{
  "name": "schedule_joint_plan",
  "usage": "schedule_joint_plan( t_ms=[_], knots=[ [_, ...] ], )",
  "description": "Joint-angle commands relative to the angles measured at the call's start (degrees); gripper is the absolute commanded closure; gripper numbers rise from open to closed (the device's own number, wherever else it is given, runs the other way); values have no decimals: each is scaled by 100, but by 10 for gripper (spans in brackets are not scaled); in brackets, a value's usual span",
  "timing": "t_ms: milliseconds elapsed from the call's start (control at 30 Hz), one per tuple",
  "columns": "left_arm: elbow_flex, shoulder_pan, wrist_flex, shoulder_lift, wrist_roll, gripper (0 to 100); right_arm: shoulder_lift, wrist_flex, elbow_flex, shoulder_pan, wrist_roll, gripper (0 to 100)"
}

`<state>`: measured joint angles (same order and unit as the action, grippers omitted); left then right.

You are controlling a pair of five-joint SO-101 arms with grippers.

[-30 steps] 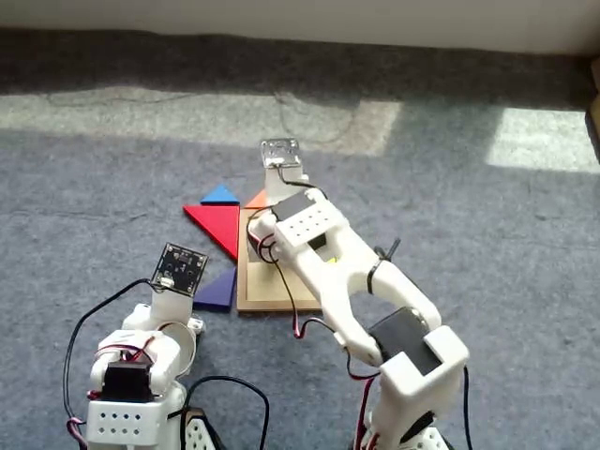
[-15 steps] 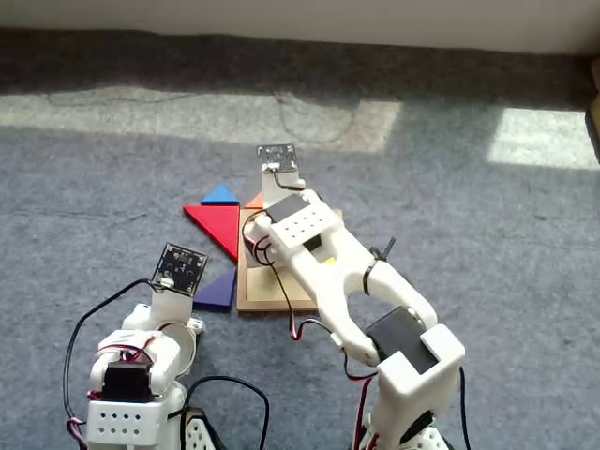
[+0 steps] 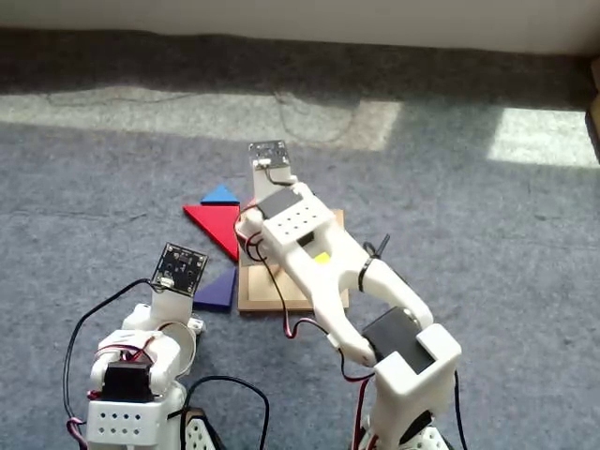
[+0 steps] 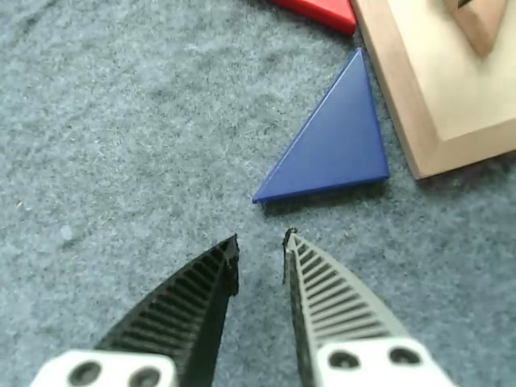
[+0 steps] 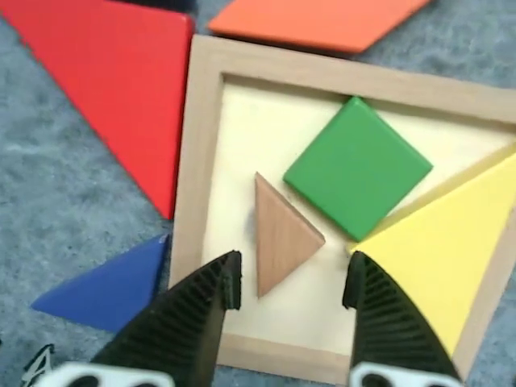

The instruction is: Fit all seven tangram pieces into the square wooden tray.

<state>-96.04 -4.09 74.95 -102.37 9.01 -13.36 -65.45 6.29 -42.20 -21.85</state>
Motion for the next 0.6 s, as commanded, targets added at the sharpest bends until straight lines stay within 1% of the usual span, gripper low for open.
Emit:
schedule_joint_plan(
  t_ms=[0, 100, 200, 433, 567],
  knots=[
    [-110, -57, 26, -92, 18, 880, 145, -875, -971, 57, 9, 796],
    [-110, -57, 26, -92, 18, 880, 145, -1473, -1473, 145, 62, 796],
    [-110, -57, 26, -92, 18, 880, 145, -1780, -1771, 286, 527, 796],
    [-110, -57, 26, -92, 18, 880, 127, -1578, -1824, 462, 1495, 796],
    [-110, -57, 26, -92, 18, 880, 154, -1727, -1815, 462, 1618, 796]
  ],
)
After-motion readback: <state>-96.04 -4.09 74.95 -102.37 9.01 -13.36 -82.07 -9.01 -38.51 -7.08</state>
